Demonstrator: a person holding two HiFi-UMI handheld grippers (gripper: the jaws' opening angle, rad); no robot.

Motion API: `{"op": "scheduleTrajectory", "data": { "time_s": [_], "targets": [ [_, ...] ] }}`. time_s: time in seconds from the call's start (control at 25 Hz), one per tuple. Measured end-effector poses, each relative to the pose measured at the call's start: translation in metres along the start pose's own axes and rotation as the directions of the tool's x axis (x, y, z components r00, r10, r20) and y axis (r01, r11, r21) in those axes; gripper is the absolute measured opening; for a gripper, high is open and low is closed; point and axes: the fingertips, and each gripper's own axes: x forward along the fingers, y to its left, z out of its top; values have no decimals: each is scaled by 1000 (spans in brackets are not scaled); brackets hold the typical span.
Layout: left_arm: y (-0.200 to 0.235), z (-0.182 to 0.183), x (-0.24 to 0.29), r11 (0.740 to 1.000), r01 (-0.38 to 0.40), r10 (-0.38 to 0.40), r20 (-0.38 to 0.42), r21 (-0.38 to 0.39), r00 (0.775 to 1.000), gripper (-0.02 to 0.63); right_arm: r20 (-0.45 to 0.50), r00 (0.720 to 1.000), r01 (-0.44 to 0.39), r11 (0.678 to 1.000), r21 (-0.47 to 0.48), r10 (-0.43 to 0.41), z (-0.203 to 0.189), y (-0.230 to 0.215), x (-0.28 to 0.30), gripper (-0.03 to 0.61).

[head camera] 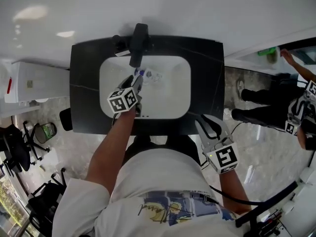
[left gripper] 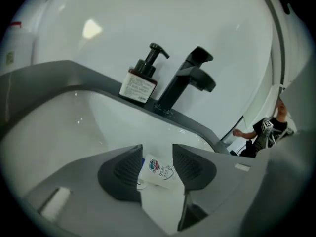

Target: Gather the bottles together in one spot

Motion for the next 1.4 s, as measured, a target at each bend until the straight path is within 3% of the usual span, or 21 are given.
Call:
{"op": "scheduleTrajectory", "data": {
  "time_s": [0.16,0.32,0.44,0.6,0.68,0.92,1.04,1.24,1.4],
  "targets": [
    [16,-17,22,976,-38,37,-10,-216,999,198,-36,999,-17,1000,7,17,-16,-18,-1,80],
    [25,-29,39,937,-79,79,-12,-340,997,193,-33,999,-35,999,10,36,-19,-31,-2,80],
    [33,-32,49,918,-106,107,-17,-382,994,193,-35,998,-50,999,-3,50,-17,-37,-2,80],
    [39,-38,59,896,-129,134,-19,-425,991,193,-107,993,-46,999,9,47,-37,-48,-11,80],
    [42,-41,63,880,-138,145,-19,-455,989,193,-89,995,-50,999,-1,50,-36,-52,-11,80],
    [60,-51,80,801,-144,160,-24,-582,987,207,-94,994,-52,999,14,53,-44,-58,-13,80],
    [66,-53,88,777,-155,168,-36,-610,985,208,-97,994,-57,998,6,58,-43,-61,-15,80],
    [67,-57,101,744,-124,144,-24,-657,989,205,-108,994,-34,999,13,35,-54,-72,-20,80],
    [67,-56,105,708,-79,112,1,-702,994,161,-128,991,-30,999,19,32,-61,-77,-23,80]
  ]
}}
